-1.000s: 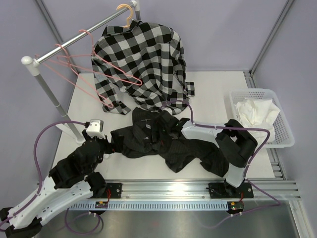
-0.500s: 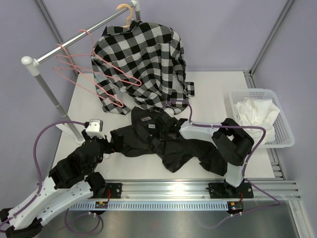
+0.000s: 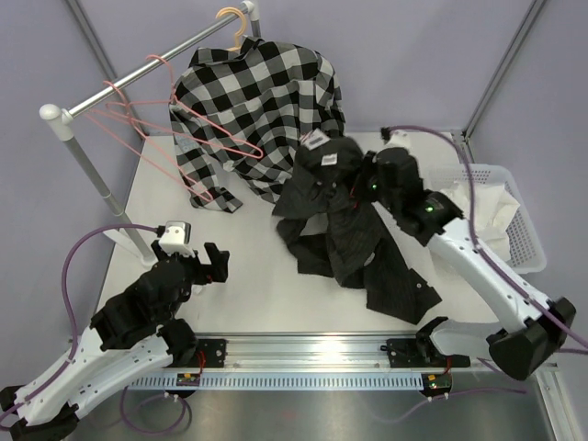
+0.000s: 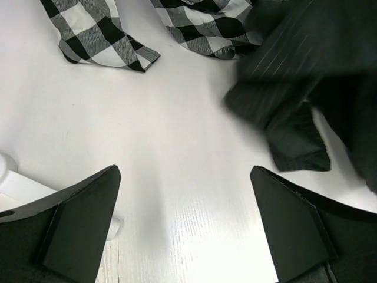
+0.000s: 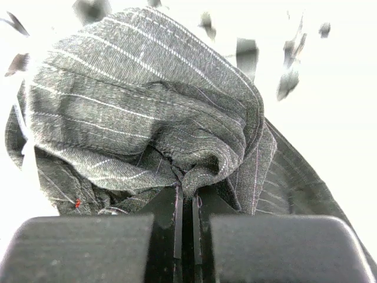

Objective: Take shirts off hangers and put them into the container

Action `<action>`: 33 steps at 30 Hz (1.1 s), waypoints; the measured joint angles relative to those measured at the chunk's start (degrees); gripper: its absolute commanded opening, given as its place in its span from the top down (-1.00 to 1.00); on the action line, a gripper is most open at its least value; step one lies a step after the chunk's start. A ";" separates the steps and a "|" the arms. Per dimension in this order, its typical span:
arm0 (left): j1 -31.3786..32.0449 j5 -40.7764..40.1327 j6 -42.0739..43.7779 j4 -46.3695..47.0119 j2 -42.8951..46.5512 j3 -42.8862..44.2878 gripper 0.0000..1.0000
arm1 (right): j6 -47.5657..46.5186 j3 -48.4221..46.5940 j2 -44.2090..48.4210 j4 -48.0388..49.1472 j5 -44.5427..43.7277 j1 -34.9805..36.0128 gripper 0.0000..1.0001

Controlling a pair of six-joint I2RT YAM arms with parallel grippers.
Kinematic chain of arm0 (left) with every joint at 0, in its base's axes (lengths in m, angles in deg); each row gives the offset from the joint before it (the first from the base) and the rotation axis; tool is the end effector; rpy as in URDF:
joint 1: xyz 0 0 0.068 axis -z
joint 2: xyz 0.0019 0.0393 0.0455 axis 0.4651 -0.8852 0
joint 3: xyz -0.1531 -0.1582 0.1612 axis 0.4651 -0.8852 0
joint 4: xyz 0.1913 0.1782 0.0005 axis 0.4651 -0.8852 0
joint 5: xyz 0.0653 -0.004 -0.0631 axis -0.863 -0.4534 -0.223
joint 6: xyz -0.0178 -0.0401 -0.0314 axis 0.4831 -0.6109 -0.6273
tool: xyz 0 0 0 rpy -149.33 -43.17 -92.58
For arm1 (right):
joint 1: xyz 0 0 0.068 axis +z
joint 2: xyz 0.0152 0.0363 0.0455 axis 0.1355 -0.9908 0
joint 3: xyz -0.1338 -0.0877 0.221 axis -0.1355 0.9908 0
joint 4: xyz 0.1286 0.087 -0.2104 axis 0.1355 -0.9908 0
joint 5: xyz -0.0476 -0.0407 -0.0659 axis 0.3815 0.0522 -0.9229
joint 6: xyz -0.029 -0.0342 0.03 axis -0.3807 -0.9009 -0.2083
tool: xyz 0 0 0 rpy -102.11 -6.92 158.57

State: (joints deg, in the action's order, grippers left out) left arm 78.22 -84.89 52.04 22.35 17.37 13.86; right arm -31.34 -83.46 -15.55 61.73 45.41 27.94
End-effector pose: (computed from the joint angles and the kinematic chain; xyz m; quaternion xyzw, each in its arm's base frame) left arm 0.0680 -0.0505 0.2949 0.0081 0.8146 -0.1268 0.5660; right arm 0.2346 0.1598 0.3644 0.0275 0.8526 0.2144 0.4759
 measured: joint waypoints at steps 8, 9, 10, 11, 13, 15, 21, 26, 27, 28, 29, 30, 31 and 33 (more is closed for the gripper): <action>-0.02 0.09 0.02 0.00 0.04 0.00 -0.98 | -7.52 -23.23 4.81 -6.78 -5.62 -10.23 1.00; -0.02 0.13 0.02 0.00 0.04 0.00 -0.98 | -8.55 -26.27 4.70 -7.39 -6.49 -11.52 1.00; -0.02 0.22 0.02 0.00 0.04 0.00 -0.98 | -9.55 -28.79 4.66 -7.69 -7.21 -12.39 1.00; -0.04 0.26 0.02 0.00 0.07 0.00 -0.98 | -10.62 -31.50 4.44 -7.85 -7.98 -13.11 1.00; -0.11 0.31 0.02 0.00 0.11 0.00 -0.98 | -13.35 -37.22 3.80 -7.54 -9.44 -14.32 1.00; -0.13 0.39 0.02 0.00 0.39 0.00 -0.98 | -16.26 -42.49 2.86 -6.60 -10.99 -14.97 1.00; -0.17 0.68 0.02 0.00 0.68 0.00 -0.98 | -28.79 -56.65 -0.87 -0.04 -15.78 -16.17 1.00; -0.22 0.76 0.02 0.02 0.68 0.00 -0.98 | -40.50 -61.44 -3.15 9.68 -19.71 -17.44 1.00; -0.22 0.81 0.02 0.00 0.68 -0.02 -0.98 | -42.97 -61.55 -3.52 12.00 -20.55 -18.03 1.00; -0.22 0.87 0.02 0.00 0.66 -0.02 -0.98 | -45.05 -61.53 -3.80 13.90 -21.00 -18.56 1.00; -0.22 0.92 0.02 0.00 0.66 -0.02 -0.98 | -47.15 -61.42 -4.17 16.11 -21.46 -19.34 1.00; -0.22 0.96 0.02 0.00 0.66 -0.02 -0.98 | -48.81 -61.02 -4.46 18.21 -21.66 -20.33 1.00; -0.22 1.09 0.02 0.00 0.66 -0.02 -0.98 | -50.10 -60.52 -4.66 19.91 -21.64 -21.22 1.00; -0.22 1.20 0.02 0.00 0.68 -0.02 -0.98 | -51.65 -59.25 -5.18 22.75 -21.20 -24.06 1.00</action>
State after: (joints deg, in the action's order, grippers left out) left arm 78.00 -83.69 52.06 22.35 18.05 13.84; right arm -82.99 -142.72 -20.73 84.49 24.21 3.87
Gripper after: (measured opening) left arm 0.988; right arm 0.053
